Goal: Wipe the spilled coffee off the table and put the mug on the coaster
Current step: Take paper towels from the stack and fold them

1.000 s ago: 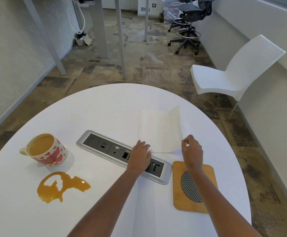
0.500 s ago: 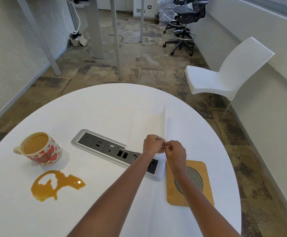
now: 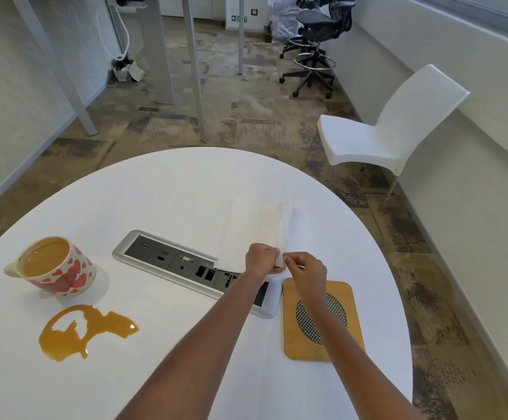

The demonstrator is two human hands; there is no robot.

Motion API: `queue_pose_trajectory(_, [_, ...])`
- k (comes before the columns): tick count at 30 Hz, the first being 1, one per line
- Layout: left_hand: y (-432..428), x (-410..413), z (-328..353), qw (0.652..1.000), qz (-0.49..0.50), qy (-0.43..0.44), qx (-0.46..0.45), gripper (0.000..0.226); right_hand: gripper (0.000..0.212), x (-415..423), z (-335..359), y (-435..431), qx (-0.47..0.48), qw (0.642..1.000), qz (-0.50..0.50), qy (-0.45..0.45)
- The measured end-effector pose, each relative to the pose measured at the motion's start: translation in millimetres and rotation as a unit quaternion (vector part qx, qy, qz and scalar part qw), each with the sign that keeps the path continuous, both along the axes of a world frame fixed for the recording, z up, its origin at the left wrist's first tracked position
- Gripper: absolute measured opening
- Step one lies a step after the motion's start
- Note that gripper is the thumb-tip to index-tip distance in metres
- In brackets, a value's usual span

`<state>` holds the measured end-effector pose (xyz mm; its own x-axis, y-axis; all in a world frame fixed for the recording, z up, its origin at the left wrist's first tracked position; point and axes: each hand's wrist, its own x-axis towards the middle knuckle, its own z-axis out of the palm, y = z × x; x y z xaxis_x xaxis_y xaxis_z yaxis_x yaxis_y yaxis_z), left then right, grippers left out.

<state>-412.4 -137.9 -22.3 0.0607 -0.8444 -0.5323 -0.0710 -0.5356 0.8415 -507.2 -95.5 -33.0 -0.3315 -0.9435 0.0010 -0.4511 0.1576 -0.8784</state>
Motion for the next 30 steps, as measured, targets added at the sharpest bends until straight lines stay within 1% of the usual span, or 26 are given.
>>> queue_pose_trajectory(4, [-1,4,11,0.995,0.020,-0.076,-0.062,0.033,0.020,-8,1,0,0.042,0.998,-0.034,-0.023])
queue_pose_trajectory(6, [-3,9,21,0.989,0.020,-0.105,-0.106,0.025,0.024,-15,0,0,0.077,0.996,-0.042,-0.010])
queue_pose_trajectory(8, [-4,15,32,0.981,0.020,-0.121,-0.149,0.017,0.027,-20,-2,1,0.112,0.993,-0.036,0.023])
queue_pose_trajectory(10, [-7,22,45,0.977,0.029,-0.105,-0.184,0.018,0.029,-22,-1,2,0.121,0.991,-0.034,0.037])
queue_pose_trajectory(12, [-9,30,58,0.974,0.038,-0.078,-0.207,0.031,0.029,-20,4,3,0.101,0.994,-0.033,0.036])
queue_pose_trajectory(14, [-11,37,69,0.974,0.040,-0.045,-0.217,0.036,0.030,-15,10,2,0.096,0.995,-0.028,0.022])
queue_pose_trajectory(15, [-12,40,75,0.974,0.043,-0.023,-0.219,0.036,0.031,-10,14,1,0.105,0.994,-0.022,-0.002])
queue_pose_trajectory(16, [-12,43,81,0.974,0.049,0.004,-0.222,0.035,0.033,-5,18,1,0.120,0.992,-0.014,-0.046])
queue_pose_trajectory(17, [-11,46,86,0.972,0.057,0.032,-0.224,0.034,0.036,2,22,0,0.139,0.984,-0.007,-0.114])
queue_pose_trajectory(18, [-9,49,91,0.970,0.066,0.063,-0.223,0.032,0.039,8,27,0,0.161,0.967,-0.001,-0.198])
queue_pose_trajectory(20, [-4,53,101,0.964,0.089,0.128,-0.214,0.029,0.046,22,32,2,0.211,0.914,0.005,-0.348])
queue_pose_trajectory(22, [1,59,108,0.953,0.120,0.205,-0.191,0.025,0.057,35,35,7,0.254,0.850,0.005,-0.462])
queue_pose_trajectory(23, [3,62,110,0.944,0.133,0.249,-0.172,0.020,0.063,42,35,11,0.273,0.818,0.007,-0.506])
queue_pose_trajectory(25, [5,71,113,0.925,0.155,0.316,-0.140,0.018,0.071,55,31,18,0.295,0.770,0.020,-0.566])
queue_pose_trajectory(26, [6,77,113,0.919,0.167,0.331,-0.136,0.019,0.074,62,31,22,0.296,0.753,0.023,-0.588])
queue_pose_trajectory(28, [7,89,112,0.913,0.188,0.332,-0.148,0.022,0.075,70,30,27,0.269,0.733,0.013,-0.624])
queue_pose_trajectory(30, [11,103,110,0.915,0.201,0.308,-0.168,0.023,0.055,74,33,28,0.237,0.726,-0.002,-0.645])
